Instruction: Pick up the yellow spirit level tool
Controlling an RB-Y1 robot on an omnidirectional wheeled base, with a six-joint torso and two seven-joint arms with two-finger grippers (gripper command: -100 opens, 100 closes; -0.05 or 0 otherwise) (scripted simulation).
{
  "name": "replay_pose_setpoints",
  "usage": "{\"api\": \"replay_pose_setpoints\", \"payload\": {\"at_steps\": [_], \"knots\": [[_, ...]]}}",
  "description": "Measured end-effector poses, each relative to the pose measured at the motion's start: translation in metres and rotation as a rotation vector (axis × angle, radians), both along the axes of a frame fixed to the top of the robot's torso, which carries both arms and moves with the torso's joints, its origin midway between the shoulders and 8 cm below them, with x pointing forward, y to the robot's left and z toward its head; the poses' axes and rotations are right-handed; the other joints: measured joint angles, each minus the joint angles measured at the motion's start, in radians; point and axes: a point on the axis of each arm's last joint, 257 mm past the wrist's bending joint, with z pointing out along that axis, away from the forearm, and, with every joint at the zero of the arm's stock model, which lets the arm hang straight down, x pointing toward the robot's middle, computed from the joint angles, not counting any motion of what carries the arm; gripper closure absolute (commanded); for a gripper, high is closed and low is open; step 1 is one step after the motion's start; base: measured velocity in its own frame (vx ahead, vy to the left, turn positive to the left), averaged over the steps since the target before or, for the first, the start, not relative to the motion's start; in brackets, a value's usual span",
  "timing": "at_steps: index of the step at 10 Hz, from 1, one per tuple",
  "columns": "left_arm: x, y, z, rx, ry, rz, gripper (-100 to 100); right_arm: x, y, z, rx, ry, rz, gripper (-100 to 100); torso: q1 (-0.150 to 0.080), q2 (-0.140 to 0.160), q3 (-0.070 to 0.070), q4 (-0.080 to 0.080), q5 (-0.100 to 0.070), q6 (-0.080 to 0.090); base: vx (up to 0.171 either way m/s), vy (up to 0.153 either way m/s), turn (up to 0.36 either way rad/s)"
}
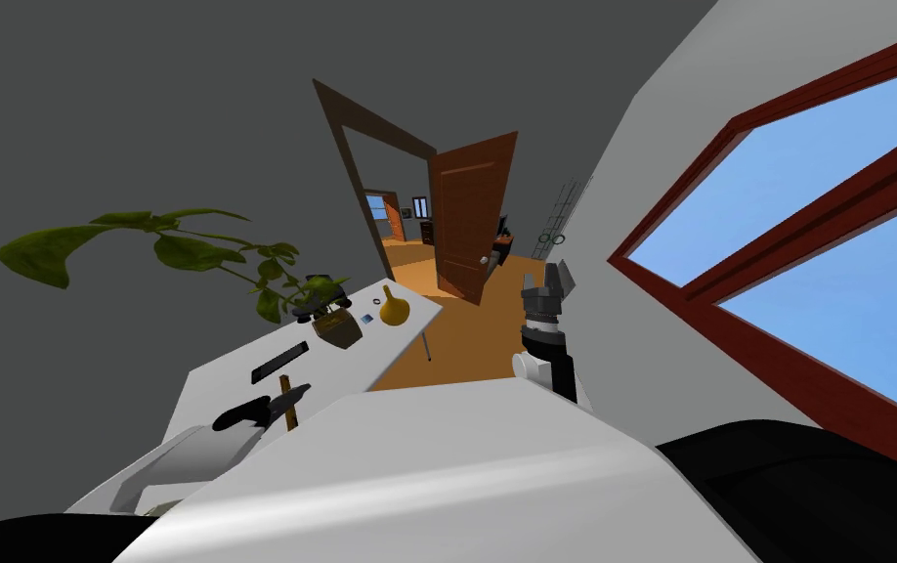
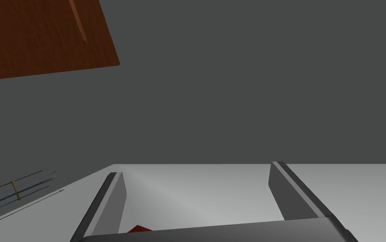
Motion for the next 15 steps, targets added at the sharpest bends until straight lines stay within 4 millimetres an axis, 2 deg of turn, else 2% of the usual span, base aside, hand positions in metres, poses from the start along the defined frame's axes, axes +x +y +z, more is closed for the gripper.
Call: {"api": "replay_pose_setpoints", "payload": {"at_steps": [9, 10, 14, 15], "knots": [[-0.013, 0.020, -0.007, 0.012, -0.012, -0.050, -100, 0.000, 0.000, 0.000, 0.000, 0.000, 0.000, 0, -0.001, 0.000, 0.000, 0.000, 0.000, 0.001, 0.055, -0.027, 0.056], [-0.013, 0.020, -0.007, 0.013, -0.012, -0.054, 100, 0.000, 0.000, 0.000, 0.000, 0.000, 0.000, 0, 0.000, 0.002, 0.001, 0.000, 0.000, 0.001, 0.000, 0.000, 0.000], [-0.013, 0.020, -0.007, 0.014, -0.011, -0.053, 100, 0.000, 0.000, 0.000, 0.000, 0.000, 0.000, 0, 0.002, 0.004, 0.002, 0.001, 0.001, 0.001, 0.000, 0.000, 0.001], [-0.013, 0.020, -0.007, 0.014, -0.010, -0.053, 0, 0.000, 0.000, 0.000, 0.000, 0.000, 0.000, 0, 0.002, 0.004, 0.003, 0.001, 0.001, 0.001, 0.000, 0.000, 0.000]]}}
